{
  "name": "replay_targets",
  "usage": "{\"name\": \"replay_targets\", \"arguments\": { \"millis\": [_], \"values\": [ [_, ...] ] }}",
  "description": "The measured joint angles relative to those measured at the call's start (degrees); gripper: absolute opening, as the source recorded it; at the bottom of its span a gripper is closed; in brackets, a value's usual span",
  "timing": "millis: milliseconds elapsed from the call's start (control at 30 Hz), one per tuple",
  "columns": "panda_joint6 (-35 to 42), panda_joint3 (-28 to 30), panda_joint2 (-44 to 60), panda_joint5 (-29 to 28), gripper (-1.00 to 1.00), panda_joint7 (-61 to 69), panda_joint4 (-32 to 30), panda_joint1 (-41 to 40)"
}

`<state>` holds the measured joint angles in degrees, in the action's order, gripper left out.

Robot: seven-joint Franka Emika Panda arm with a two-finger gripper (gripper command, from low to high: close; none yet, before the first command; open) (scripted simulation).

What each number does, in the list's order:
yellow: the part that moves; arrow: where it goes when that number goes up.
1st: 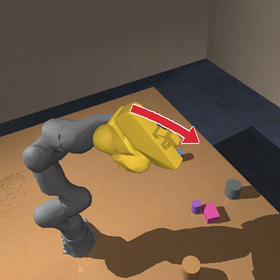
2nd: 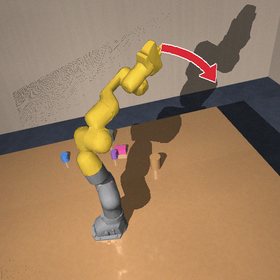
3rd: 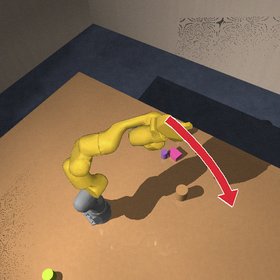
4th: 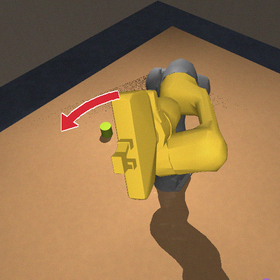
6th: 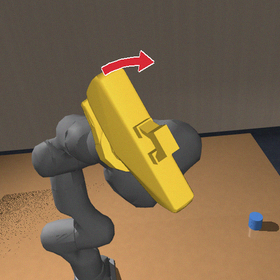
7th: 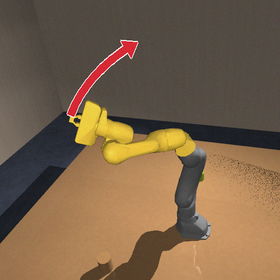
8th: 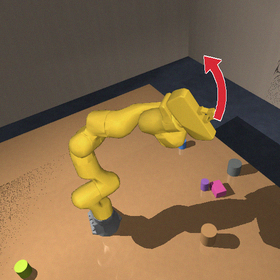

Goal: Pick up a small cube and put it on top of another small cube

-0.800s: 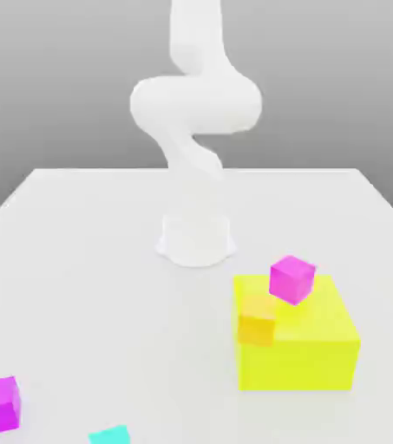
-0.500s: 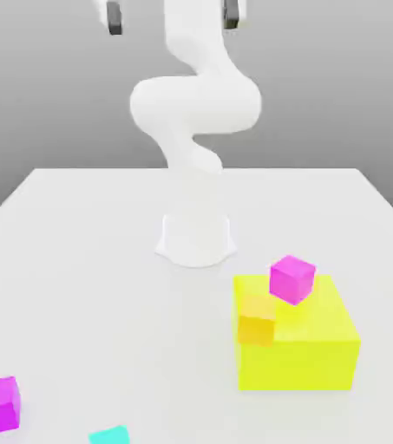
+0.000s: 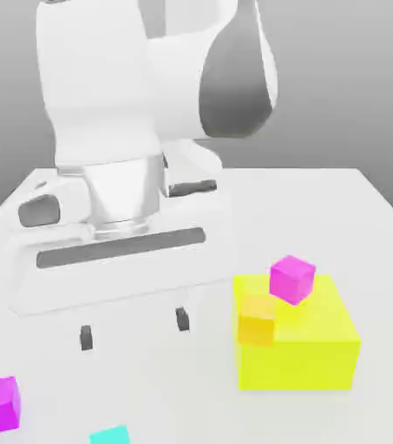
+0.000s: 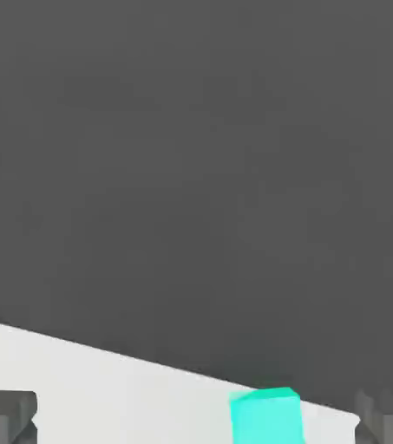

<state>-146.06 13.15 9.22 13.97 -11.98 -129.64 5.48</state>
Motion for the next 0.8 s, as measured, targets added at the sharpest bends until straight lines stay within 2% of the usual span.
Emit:
{"name": "replay_targets", "arguments": {
  "millis": [200,333,367,600,733,800],
  "values": [
    [-4.0,0.8,11.3,-2.3,0.00,3.8,0.2,-1.4],
    [-9.5,-1.4,19.5,-0.2,0.00,6.3,1.8,-3.3],
    [-10.8,-2.1,21.3,0.4,-1.00,6.7,2.2,-3.9],
    [-11.0,-2.2,21.6,0.5,-1.00,6.8,2.2,-4.1],
    [-5.7,0.2,14.6,-2.4,-1.00,4.8,0.5,-2.2],
    [-3.5,-0.3,10.9,-2.6,-1.00,4.8,-1.3,-1.2]
  ]
}}
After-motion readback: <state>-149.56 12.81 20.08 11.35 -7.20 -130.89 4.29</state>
